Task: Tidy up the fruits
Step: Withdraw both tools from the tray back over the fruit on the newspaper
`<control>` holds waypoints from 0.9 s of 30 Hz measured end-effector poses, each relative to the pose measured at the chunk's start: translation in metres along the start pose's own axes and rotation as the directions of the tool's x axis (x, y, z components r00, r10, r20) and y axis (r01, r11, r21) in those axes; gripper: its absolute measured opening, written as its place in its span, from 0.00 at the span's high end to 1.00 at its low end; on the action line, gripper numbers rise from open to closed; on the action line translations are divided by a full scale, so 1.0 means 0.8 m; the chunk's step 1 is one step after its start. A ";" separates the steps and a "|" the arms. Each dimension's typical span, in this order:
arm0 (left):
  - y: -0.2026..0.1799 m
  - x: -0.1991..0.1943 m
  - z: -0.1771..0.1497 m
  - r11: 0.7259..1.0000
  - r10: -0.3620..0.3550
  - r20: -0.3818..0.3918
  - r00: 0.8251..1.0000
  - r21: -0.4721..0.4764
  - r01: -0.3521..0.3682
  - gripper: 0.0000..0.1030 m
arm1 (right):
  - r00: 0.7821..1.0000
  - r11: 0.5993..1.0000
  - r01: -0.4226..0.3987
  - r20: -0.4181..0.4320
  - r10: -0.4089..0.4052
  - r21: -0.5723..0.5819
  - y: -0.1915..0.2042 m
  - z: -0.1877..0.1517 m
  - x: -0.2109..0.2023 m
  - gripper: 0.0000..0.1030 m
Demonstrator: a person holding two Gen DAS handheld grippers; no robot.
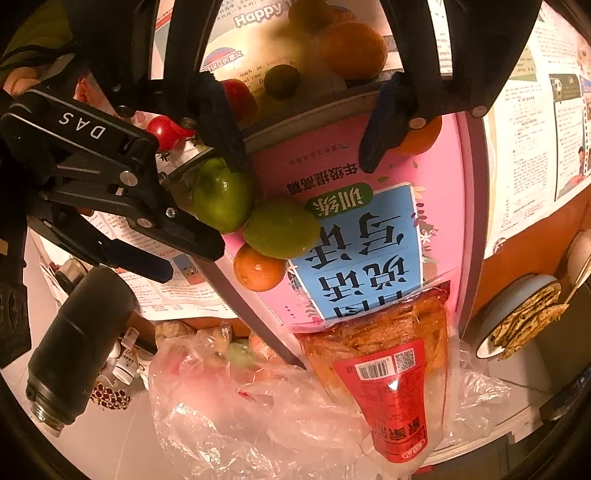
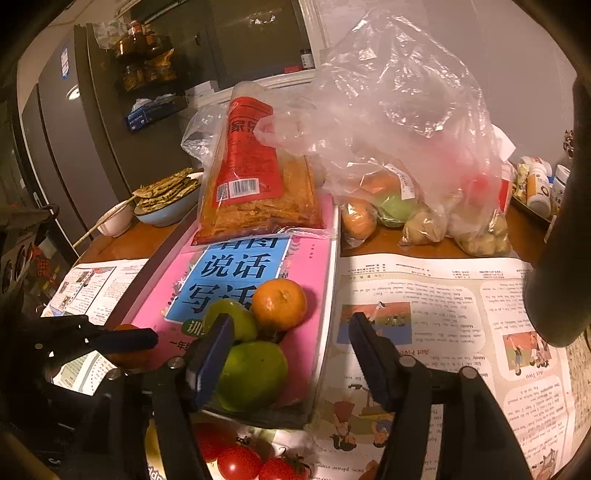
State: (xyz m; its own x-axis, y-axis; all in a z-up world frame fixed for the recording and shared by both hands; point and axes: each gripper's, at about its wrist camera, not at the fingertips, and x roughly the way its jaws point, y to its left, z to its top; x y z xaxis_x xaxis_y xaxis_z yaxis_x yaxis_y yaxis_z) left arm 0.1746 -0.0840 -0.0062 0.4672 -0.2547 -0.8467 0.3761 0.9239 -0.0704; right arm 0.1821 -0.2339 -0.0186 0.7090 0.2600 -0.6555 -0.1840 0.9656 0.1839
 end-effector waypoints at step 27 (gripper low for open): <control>0.048 -0.088 -0.010 0.991 0.057 0.155 0.986 -0.126 -0.037 0.24 | 0.996 1.000 -0.028 0.089 0.028 0.002 0.011 -0.003 -0.060 0.21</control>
State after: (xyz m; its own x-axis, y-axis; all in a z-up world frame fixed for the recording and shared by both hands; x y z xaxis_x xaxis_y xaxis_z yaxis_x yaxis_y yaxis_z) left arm 0.1495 -0.0285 0.0468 0.6063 -0.2430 -0.7572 0.2543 0.9614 -0.1050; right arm 0.1446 -0.2378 0.0125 0.7616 0.2849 -0.5821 -0.2028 0.9579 0.2034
